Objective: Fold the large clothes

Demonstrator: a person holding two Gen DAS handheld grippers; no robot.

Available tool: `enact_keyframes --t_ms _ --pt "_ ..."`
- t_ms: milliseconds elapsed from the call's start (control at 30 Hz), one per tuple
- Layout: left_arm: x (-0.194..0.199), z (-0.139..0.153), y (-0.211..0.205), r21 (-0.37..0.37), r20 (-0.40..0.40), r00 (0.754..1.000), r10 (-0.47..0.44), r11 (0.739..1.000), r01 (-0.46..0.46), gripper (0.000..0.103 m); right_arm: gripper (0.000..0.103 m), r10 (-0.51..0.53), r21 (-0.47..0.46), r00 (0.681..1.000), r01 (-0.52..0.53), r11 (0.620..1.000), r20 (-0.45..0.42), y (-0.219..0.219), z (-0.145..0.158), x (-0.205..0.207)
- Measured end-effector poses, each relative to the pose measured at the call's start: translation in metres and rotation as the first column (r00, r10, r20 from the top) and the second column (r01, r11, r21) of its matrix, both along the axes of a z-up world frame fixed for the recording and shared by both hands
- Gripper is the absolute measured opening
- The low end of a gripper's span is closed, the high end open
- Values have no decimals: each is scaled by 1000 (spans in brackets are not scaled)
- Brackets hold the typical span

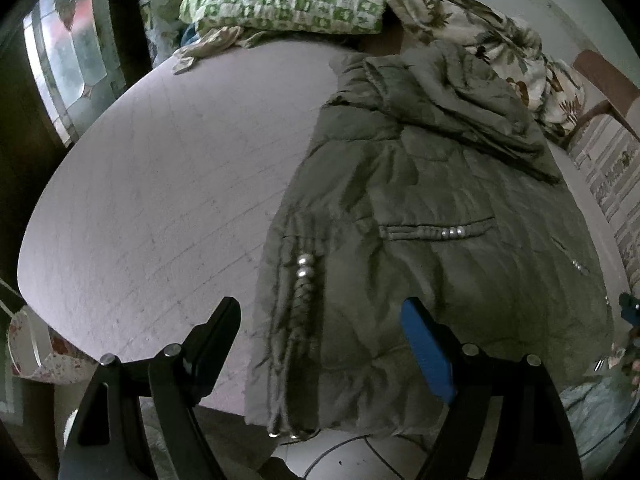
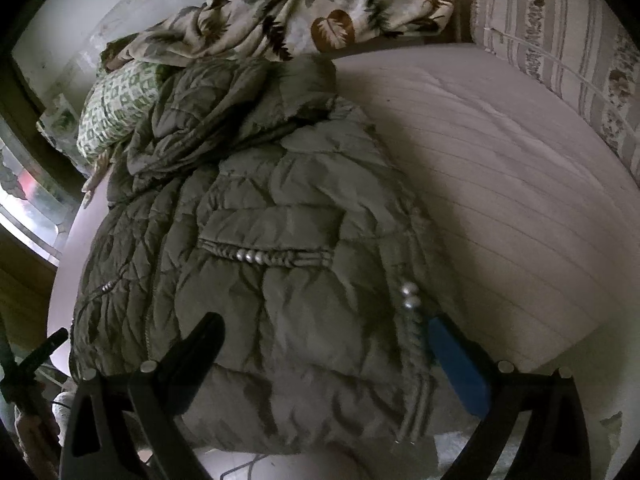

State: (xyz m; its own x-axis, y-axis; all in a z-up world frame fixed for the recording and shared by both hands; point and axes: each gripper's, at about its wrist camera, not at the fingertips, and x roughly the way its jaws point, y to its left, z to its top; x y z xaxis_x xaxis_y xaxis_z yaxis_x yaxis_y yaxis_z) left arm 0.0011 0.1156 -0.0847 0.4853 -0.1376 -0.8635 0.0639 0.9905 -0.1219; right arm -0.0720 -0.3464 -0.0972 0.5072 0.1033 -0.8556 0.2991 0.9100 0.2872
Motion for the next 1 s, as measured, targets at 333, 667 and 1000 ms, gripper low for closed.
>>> enact_keyframes --t_ms 333,667,1000 --pt "-7 -21 30 -55 -81 996 23 998 -27 83 103 -28 -7 999 28 1000 -36 -19 -5 -18" --pt "-4 -35 22 -52 -117 993 -6 999 0 83 103 -23 54 992 30 998 -122 -45 -30 -16" --pt "5 -48 13 -24 -146 989 -30 999 27 84 103 20 227 976 30 973 -215 -65 -73 -10"
